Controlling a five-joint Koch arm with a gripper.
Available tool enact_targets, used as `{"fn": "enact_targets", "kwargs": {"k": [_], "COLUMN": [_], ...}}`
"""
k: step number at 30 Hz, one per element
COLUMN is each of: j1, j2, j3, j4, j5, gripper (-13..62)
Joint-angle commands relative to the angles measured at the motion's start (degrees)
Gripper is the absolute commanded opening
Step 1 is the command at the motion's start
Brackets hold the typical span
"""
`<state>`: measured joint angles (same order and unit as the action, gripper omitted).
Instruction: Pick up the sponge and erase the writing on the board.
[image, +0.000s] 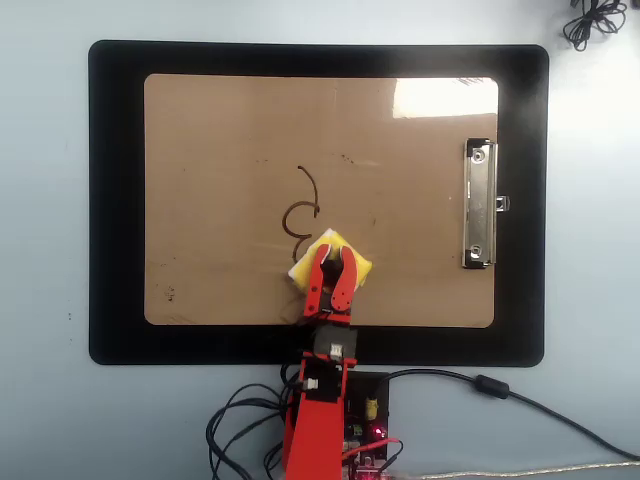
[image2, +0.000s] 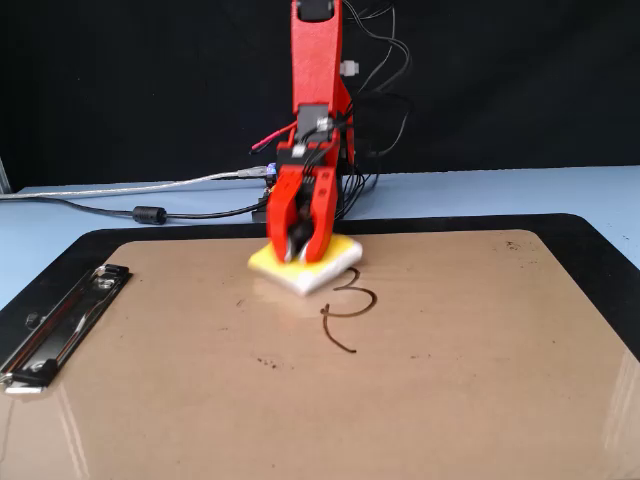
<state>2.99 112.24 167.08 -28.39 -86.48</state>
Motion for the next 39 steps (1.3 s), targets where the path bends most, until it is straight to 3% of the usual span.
{"fn": "enact_targets", "kwargs": {"k": [1, 3, 7, 11, 17, 20, 23, 29, 32, 34, 39], "j1": [0.26, -0.09, -0.18, -2.11, -6.24, -7.21, -7.65, -7.29, -5.45, 0.0, 5.8], "j2": [10.99, 17.05, 11.16, -3.34, -36.3, -43.33, -37.44, 0.53, 12.48, 14.15, 3.25], "j3": [2.29, 3.25, -3.08, -14.59, -39.9, -48.43, -40.08, -3.52, 4.83, 4.48, -3.6], "j4": [2.99, 8.79, 10.99, 8.53, -5.8, -5.01, -3.34, -1.14, 1.85, 3.52, 3.52], "j5": [-1.14, -1.05, -1.32, -1.49, -2.29, -2.37, -2.37, -2.29, -2.11, -1.76, -1.05], "gripper": [-8.0, -8.0, -8.0, -8.0, -8.0, -8.0, -8.0, -8.0, -8.0, -8.0, -8.0]}}
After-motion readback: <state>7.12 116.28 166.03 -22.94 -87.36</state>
